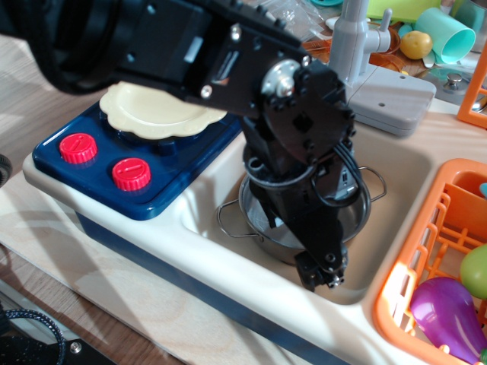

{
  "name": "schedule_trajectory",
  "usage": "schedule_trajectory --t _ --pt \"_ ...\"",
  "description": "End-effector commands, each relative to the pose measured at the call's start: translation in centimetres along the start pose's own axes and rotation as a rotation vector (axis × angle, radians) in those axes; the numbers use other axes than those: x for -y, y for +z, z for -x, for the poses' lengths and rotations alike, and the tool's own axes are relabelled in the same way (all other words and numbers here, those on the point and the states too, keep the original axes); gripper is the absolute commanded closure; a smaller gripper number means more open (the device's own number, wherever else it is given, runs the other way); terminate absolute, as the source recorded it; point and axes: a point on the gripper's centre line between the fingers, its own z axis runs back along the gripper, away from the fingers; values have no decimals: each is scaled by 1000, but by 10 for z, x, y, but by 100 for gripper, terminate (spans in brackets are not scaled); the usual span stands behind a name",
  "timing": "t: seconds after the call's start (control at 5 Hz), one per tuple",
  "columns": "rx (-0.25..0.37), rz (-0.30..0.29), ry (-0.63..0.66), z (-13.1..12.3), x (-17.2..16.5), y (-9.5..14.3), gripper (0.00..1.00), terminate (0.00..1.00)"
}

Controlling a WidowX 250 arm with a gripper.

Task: Put pan on stove from sink

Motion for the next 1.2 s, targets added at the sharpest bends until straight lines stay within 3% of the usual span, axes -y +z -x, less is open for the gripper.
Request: schedule_trajectory --t 0.0,0.2,0.4,0.8,1.0 --pt "31 6 13 -4 -4 -10 0 0" --pt "32 14 26 -3 -3 -13 100 0" --pt "-1 3 22 -10 -3 -1 100 0" --pt "-80 -134 -10 -33 11 44 100 0" --pt "-107 -162 -13 -40 15 58 100 0"
